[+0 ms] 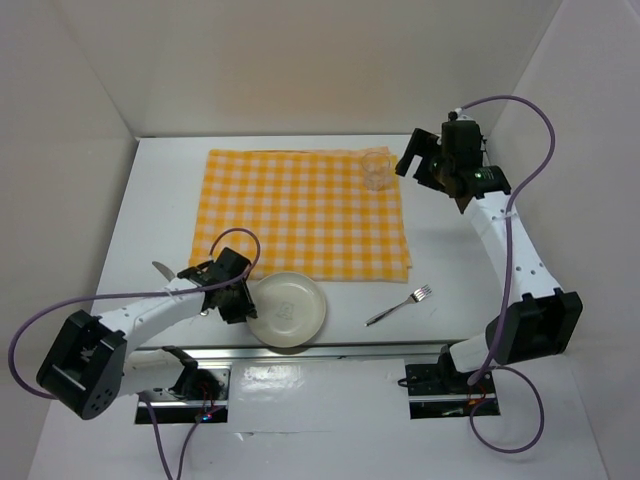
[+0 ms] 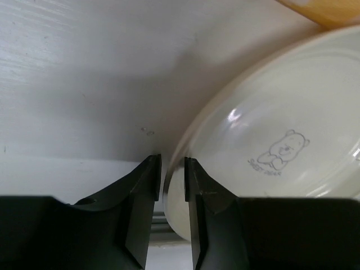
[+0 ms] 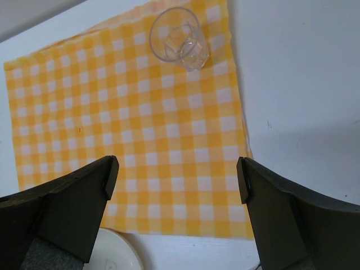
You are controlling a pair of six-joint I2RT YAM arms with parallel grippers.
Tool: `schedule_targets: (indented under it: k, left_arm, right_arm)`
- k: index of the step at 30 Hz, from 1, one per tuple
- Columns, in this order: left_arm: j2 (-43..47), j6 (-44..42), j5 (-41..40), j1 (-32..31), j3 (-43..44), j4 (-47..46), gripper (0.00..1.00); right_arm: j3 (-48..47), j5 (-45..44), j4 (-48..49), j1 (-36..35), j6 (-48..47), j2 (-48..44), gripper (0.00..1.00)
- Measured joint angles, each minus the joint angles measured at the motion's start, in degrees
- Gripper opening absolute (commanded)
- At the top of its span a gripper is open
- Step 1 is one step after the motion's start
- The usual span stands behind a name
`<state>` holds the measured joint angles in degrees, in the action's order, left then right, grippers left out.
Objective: Set the dinner table for one person
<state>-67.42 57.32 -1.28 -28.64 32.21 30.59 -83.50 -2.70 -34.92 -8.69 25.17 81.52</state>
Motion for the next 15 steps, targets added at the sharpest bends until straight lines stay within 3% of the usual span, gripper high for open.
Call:
schedule_targets:
  k: [4, 5, 6, 10, 15]
  left_arm:
    - [-1.9, 1.42, -0.15, -0.02, -0.7, -1.88, 0.23]
    - [-1.97, 1.62, 0.15, -0.02, -0.57, -2.14, 0.15]
    - [-1.95, 1.57, 0.46, -0.13, -0.26, -2.32, 0.0]
    - [-1.11, 1.9, -0.22, -1.38, 2.03, -0.22, 0.0]
    - [4.74, -0.81, -2.38, -3.13, 10.49, 10.27, 0.0]
  right_arm:
    - [0.35, 0.17, -0.9, 0.0, 0.0, -1.05, 1.0]
    - [0.46, 0.2, -0.94, 0.0, 0.0, -1.51, 1.0]
    - [0.63, 0.26, -0.94, 0.09, 0.0, -2.14, 1.0]
    - [0.72, 0.33, -1.2, 0.46, 0.0, -3.98, 1.0]
    - [0.72, 0.31, -1.4, 0.48, 0.0, -4.24, 1.0]
